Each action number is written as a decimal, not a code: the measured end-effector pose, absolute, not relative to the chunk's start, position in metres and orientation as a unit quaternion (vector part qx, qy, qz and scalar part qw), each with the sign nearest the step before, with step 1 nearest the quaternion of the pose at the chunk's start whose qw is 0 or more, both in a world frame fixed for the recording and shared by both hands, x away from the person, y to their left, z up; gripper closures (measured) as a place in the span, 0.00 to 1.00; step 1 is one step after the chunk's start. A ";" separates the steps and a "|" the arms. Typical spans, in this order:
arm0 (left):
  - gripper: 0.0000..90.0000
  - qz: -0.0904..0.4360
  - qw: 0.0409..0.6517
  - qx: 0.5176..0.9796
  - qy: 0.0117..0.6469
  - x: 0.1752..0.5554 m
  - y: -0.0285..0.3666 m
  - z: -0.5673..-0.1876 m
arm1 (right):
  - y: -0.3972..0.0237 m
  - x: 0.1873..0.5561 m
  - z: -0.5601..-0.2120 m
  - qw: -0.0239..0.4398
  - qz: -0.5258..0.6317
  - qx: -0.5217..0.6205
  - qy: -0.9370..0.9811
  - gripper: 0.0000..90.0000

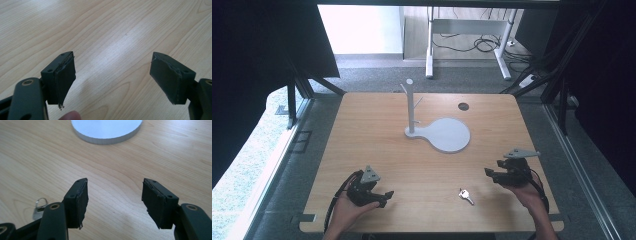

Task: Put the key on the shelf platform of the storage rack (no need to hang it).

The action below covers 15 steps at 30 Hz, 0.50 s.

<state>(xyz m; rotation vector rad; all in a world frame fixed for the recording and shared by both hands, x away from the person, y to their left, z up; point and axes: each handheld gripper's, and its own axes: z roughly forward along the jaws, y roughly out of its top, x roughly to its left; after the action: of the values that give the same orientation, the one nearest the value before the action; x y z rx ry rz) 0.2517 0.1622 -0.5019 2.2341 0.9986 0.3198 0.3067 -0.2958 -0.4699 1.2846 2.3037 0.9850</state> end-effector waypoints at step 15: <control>0.23 0.122 0.335 0.854 0.379 0.247 0.160 -0.501 | -0.252 0.317 -0.444 0.130 0.289 0.401 0.860 0.45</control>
<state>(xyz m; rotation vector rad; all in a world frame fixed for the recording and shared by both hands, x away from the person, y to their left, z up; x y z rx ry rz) 0.2474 0.1597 -0.5009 2.2269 0.9900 0.3176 0.3169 -0.2517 -0.4443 1.1656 2.4980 0.8391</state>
